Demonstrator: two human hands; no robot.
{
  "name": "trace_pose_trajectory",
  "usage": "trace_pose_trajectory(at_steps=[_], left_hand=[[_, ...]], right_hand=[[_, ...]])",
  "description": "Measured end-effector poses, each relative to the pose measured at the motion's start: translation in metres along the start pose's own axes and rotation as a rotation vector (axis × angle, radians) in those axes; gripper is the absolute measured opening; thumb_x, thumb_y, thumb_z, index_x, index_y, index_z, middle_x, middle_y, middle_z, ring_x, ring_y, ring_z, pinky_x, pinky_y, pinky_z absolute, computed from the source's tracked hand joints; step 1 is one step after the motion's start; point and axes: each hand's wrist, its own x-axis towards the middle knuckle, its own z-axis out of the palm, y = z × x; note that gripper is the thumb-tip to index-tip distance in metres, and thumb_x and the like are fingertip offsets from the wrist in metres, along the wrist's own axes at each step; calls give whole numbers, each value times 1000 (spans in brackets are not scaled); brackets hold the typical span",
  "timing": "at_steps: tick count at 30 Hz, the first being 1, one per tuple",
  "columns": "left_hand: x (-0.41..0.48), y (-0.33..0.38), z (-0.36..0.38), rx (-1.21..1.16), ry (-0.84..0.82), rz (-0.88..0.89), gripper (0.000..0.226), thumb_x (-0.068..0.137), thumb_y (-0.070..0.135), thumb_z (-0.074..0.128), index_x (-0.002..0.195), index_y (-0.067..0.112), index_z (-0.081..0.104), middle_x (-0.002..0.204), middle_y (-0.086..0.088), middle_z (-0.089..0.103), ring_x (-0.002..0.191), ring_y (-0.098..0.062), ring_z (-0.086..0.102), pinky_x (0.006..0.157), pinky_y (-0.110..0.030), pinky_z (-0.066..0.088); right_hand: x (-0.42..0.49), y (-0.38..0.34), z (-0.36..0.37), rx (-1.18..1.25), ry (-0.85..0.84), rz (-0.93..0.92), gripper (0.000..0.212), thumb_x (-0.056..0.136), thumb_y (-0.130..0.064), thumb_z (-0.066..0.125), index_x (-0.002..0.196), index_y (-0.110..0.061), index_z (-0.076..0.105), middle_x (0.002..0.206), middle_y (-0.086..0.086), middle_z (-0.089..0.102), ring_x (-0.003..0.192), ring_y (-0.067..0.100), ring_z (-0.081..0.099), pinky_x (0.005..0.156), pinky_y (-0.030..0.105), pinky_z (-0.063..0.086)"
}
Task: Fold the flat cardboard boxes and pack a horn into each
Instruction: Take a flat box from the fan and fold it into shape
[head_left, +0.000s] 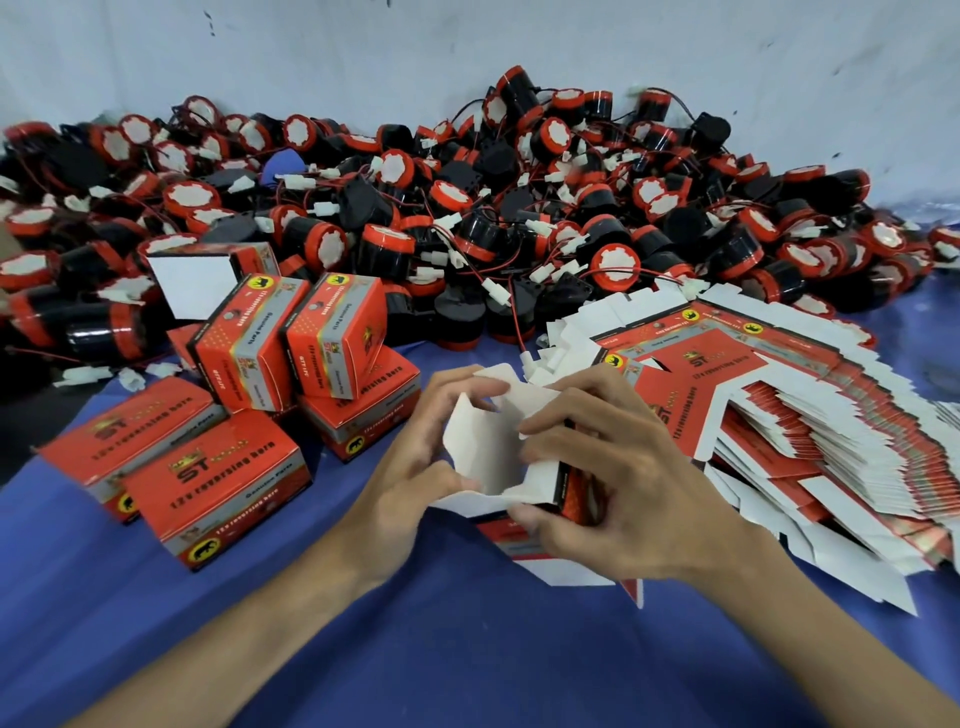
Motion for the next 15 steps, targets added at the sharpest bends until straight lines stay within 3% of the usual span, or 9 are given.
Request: trace_pose_trajectory(at_steps=[2, 4, 7, 8, 11, 15], left_hand=[[2, 6, 4, -45, -8, -9, 51, 76, 36, 45, 123, 20, 52, 133, 2, 44, 131, -20, 40, 107, -32, 34], [3, 13, 5, -85, 44, -29, 48, 89, 34, 39, 130, 10, 48, 135, -10, 43, 135, -31, 38, 101, -29, 41], [6, 16, 8, -134, 70, -41, 66, 91, 55, 41, 133, 5, 40, 132, -23, 44, 135, -35, 37, 102, -32, 42], [8, 16, 10, -136, 76, -57, 63, 93, 55, 40, 134, 7, 40, 126, -22, 47, 133, -34, 39, 99, -30, 43], [6, 11, 10, -163, 54, -69, 34, 88, 44, 49, 118, 29, 54, 118, -13, 50, 113, -20, 54, 82, -25, 46], [1, 8, 11, -156, 72, 5, 20, 82, 31, 56, 93, 20, 43, 97, 8, 53, 78, -3, 54, 66, -15, 45]], right_hand=[[0, 1, 3, 4, 8, 29, 39, 84, -39, 62, 76, -1, 69, 86, 6, 65, 88, 32, 51, 83, 33, 42], [-1, 2, 5, 42, 18, 57, 38, 85, -36, 60, 79, 0, 69, 93, 4, 64, 92, 30, 52, 87, 30, 41], [-3, 1, 8, 139, 37, 113, 36, 87, -35, 55, 83, -1, 66, 118, 3, 55, 106, 25, 52, 93, 28, 38], [-4, 0, 9, 174, 40, 154, 36, 87, -36, 54, 84, -2, 65, 126, 5, 52, 112, 24, 51, 94, 31, 38], [-5, -6, 15, 260, 64, 269, 35, 81, -38, 53, 85, -5, 65, 139, 7, 46, 121, 25, 50, 97, 37, 39], [-3, -14, 24, 242, 128, 174, 29, 72, -29, 56, 78, -1, 63, 126, 5, 56, 110, 29, 53, 95, 26, 38]])
